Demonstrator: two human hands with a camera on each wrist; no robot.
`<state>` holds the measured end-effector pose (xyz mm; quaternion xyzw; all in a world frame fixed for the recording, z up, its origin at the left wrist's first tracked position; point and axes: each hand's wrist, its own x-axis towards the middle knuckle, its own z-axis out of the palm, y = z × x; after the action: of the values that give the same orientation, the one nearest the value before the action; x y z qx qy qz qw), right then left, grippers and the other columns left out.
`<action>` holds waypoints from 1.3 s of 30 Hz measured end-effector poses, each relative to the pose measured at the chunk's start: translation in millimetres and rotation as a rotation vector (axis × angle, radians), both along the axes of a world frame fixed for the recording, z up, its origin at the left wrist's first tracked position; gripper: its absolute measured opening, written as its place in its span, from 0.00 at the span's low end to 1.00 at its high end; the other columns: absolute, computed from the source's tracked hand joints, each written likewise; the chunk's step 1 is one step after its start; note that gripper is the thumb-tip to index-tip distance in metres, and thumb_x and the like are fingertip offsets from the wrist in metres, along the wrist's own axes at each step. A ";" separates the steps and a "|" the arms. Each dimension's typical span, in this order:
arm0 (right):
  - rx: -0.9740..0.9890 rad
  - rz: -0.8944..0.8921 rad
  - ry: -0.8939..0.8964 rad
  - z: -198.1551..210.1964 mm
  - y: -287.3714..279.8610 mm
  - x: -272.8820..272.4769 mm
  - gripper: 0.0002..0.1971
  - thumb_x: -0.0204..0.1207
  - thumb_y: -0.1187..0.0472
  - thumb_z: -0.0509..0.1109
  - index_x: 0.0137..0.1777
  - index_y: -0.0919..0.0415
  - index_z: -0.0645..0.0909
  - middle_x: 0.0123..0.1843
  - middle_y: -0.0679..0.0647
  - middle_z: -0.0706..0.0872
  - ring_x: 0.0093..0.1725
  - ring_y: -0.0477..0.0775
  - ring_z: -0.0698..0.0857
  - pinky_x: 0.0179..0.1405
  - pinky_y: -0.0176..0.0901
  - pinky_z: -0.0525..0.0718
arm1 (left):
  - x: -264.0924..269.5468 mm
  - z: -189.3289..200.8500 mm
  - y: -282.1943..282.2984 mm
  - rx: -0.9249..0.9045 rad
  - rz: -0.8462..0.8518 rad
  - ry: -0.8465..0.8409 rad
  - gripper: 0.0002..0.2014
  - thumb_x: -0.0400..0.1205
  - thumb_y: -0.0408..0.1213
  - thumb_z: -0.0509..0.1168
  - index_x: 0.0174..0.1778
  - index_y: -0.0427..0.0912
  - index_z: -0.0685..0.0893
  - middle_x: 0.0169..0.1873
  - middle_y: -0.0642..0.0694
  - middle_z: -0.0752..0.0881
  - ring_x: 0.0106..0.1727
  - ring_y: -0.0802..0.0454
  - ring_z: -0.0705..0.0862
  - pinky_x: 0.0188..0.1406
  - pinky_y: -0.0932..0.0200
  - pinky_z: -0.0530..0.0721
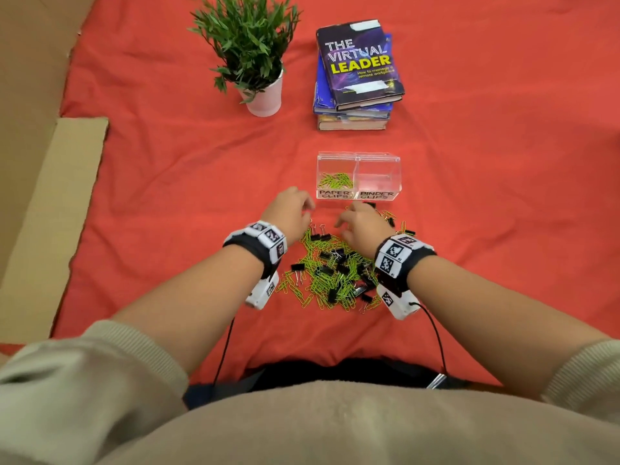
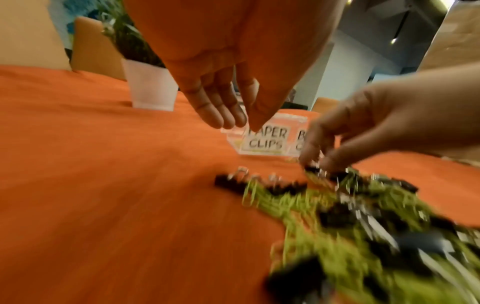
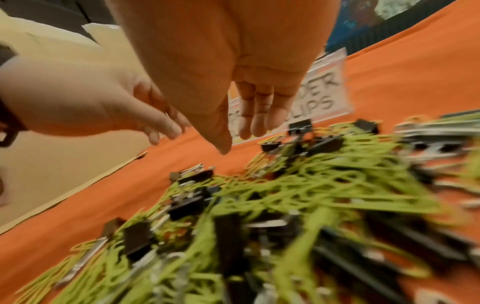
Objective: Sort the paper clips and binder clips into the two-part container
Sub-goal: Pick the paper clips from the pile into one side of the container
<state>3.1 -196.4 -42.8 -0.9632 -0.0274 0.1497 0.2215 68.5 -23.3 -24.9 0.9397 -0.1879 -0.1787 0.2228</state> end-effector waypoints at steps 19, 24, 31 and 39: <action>0.006 0.041 0.043 -5.9 11.9 7.1 0.12 0.78 0.68 0.65 0.59 0.65 0.83 0.57 0.56 0.79 0.58 0.56 0.80 0.63 0.48 0.82 | -35.6 -23.0 14.1 0.167 -0.044 0.097 0.25 0.79 0.48 0.67 0.69 0.40 0.76 0.62 0.43 0.77 0.67 0.44 0.75 0.68 0.45 0.77; -0.002 0.042 0.105 -10.2 20.0 0.6 0.18 0.76 0.66 0.69 0.66 0.65 0.79 0.59 0.56 0.77 0.57 0.55 0.80 0.65 0.44 0.80 | -44.3 -28.2 2.2 0.199 -0.104 0.108 0.21 0.80 0.42 0.68 0.67 0.38 0.76 0.61 0.42 0.75 0.67 0.42 0.75 0.65 0.43 0.78; -0.062 0.160 0.117 -14.5 21.0 -0.2 0.18 0.77 0.62 0.70 0.66 0.64 0.81 0.56 0.58 0.77 0.60 0.58 0.77 0.66 0.49 0.78 | -46.0 -24.9 3.1 0.258 -0.227 0.027 0.12 0.81 0.33 0.62 0.61 0.38 0.78 0.58 0.42 0.78 0.66 0.43 0.74 0.56 0.46 0.79; -0.151 0.234 0.073 -21.6 21.2 -5.5 0.07 0.79 0.69 0.65 0.54 0.70 0.80 0.52 0.61 0.78 0.54 0.60 0.76 0.54 0.49 0.78 | -44.7 -26.5 5.1 0.273 -0.258 -0.009 0.09 0.83 0.34 0.62 0.57 0.36 0.77 0.56 0.40 0.74 0.59 0.40 0.77 0.47 0.43 0.82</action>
<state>-2.4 -175.2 -64.4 -0.9613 -0.1203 0.2109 0.1302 23.8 -18.2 -51.4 0.9301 -0.2819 -0.2256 0.0676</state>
